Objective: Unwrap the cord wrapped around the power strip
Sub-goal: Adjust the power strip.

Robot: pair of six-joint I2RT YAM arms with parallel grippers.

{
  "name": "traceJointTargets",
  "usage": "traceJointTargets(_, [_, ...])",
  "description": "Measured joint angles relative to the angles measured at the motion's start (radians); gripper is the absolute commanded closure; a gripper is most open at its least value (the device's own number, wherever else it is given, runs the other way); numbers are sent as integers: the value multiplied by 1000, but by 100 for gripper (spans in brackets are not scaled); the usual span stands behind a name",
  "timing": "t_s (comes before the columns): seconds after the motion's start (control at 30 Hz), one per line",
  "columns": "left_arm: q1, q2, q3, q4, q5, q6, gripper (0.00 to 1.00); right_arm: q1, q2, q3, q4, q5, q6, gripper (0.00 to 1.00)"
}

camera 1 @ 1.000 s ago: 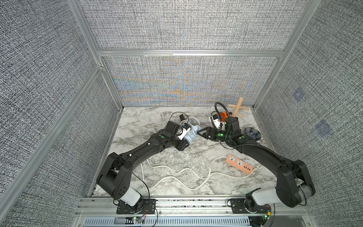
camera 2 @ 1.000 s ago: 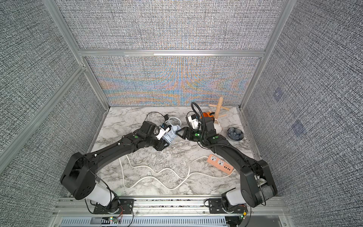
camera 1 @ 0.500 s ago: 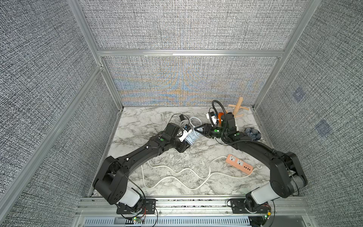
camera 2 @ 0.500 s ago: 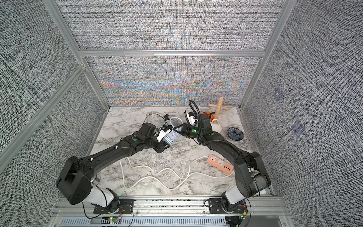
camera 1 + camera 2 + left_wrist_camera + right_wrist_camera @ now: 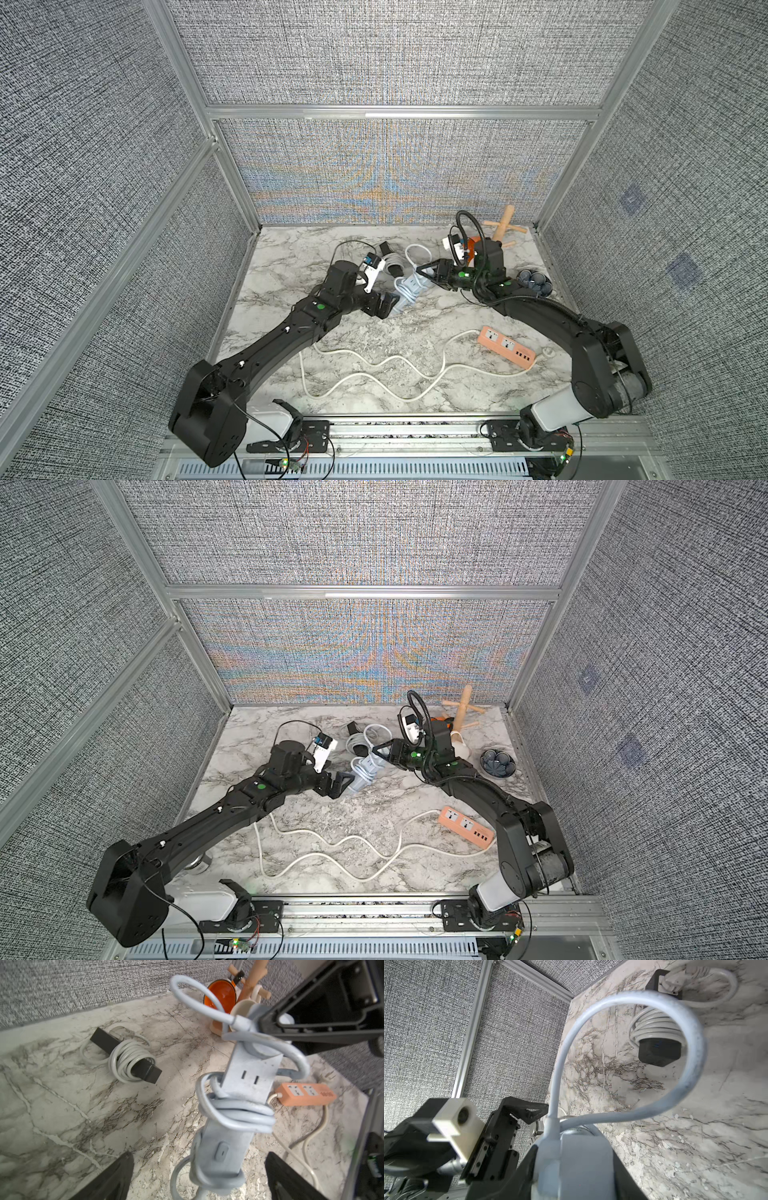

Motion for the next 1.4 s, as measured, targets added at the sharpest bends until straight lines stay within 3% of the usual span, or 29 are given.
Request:
traceJointTargets(0.17, [52,-24,-96,150,153,-255,0,-1,4,78,-22,-23,-57,91])
traceJointTargets(0.33, [93,-6,-185,417,250,-533,0,-1,7,108,-56,-48,-92,92])
traceJointTargets(0.5, [100,82,-195,607,307,-686,1,-1,5,113,-63,-56,-109,92])
traceJointTargets(0.6, [101,122,-217,665,310,-710,1,-1,-7,113,-63,-60,-109,93])
traceJointTargets(0.7, [101,157,-224,717,335,-717,8,-3,-13,113,-63,-58,-110,93])
traceJointTargets(1.03, [92,195,-196,790,495,-560,16,15,24,166,-82,-129,-116,94])
traceJointTargets(1.4, [74,249,-144,782,670,-486,63,34,64,220,-111,-180,-148,94])
